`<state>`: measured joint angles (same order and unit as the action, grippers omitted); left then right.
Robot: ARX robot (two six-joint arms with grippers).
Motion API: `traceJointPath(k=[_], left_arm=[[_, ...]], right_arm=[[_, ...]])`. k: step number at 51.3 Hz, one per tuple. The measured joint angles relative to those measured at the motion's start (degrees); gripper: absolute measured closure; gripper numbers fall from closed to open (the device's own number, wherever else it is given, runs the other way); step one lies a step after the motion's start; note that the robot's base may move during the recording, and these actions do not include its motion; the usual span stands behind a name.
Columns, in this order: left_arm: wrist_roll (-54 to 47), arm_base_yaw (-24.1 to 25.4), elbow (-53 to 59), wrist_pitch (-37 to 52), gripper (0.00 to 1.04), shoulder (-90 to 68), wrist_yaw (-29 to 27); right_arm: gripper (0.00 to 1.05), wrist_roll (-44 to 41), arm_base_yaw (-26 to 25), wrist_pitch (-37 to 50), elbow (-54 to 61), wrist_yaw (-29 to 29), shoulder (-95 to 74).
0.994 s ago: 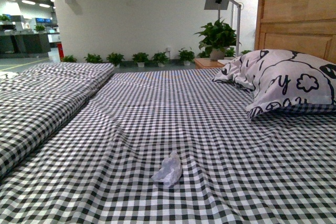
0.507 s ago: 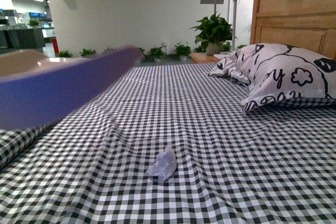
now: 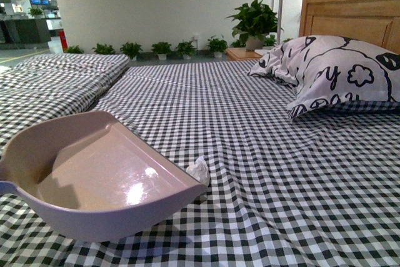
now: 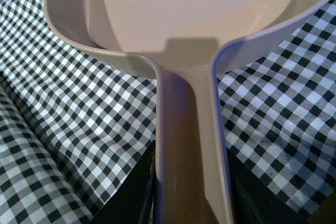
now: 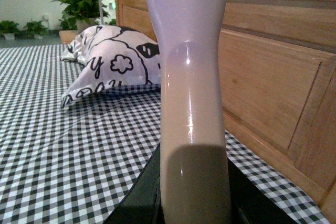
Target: Clean up trash
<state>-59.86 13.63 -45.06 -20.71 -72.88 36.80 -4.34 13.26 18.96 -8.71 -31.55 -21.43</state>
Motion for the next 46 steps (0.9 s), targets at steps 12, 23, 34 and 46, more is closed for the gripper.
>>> traceJointPath(k=[12,23,34,46], left_arm=[[-3.72,-0.33,-1.33,-1.70,0.77,-6.12,-3.39],[-3.93,-0.28,-1.33,0.31,0.77,-8.17,-2.51],[-3.91,-0.81,-1.31,1.55,0.77,-8.94,-2.12],[-4.35,-1.22,-0.74,1.53,0.77,-9.75,-2.36]], right_arm=[[0.85,0.00,0.00,0.00,0.00,0.00,0.00],[0.85,0.00,0.00,0.00,0.00,0.02,0.00],[0.85,0.00,0.00,0.00,0.00,0.00,0.00],[0.85,0.00,0.00,0.00,0.00,0.00,0.00]])
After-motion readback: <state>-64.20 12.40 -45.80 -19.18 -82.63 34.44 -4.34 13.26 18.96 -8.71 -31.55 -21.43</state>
